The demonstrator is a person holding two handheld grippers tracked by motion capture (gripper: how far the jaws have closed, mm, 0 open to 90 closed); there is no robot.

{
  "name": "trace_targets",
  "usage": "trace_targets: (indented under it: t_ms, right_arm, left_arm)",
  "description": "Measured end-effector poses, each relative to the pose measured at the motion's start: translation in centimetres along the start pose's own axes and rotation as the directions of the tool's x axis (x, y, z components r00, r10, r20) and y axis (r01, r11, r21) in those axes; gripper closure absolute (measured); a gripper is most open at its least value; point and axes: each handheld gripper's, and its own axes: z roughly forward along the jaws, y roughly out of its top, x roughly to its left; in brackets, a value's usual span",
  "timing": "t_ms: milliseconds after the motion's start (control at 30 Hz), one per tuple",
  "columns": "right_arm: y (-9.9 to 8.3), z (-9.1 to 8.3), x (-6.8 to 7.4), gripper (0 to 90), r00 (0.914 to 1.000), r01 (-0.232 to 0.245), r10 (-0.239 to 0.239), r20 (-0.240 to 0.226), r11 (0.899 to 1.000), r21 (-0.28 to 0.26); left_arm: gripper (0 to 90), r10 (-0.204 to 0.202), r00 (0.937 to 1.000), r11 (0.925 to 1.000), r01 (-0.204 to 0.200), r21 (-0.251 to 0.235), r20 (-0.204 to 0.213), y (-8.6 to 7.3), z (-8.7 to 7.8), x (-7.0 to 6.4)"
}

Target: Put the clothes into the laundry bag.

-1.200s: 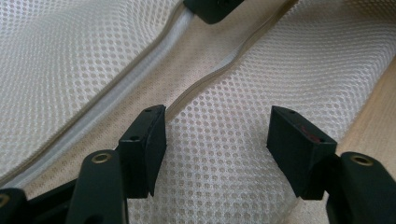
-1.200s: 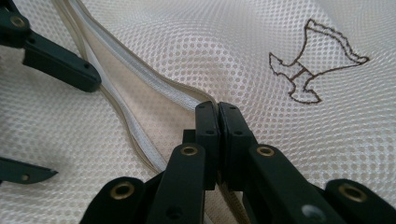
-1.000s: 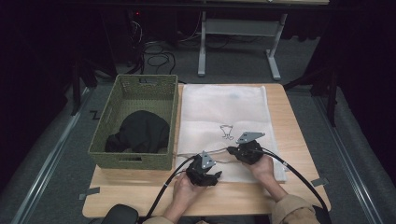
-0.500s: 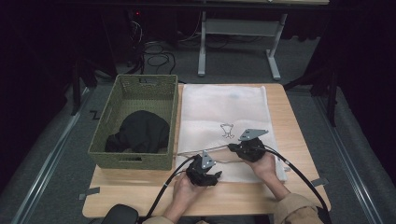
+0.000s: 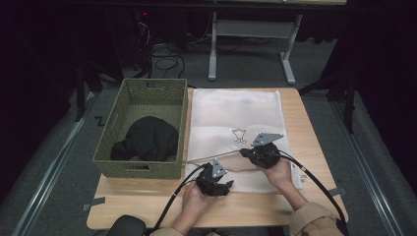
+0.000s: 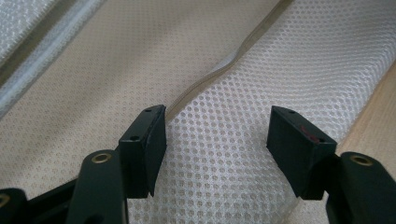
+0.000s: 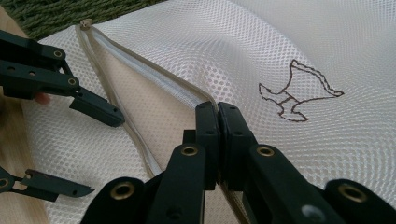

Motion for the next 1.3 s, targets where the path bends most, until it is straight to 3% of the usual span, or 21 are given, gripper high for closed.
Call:
trace_targets:
  t_ms: [1300]
  right_arm:
    - [2.9,-1.9,-0.1,88.7,0.9999,0.015,-0.014,0.002,0.999,-0.047]
  left_arm:
    - [37.8,0.000,1.0000,1.0000,0.000,0.001,0.001,0.0,0.0,0.0]
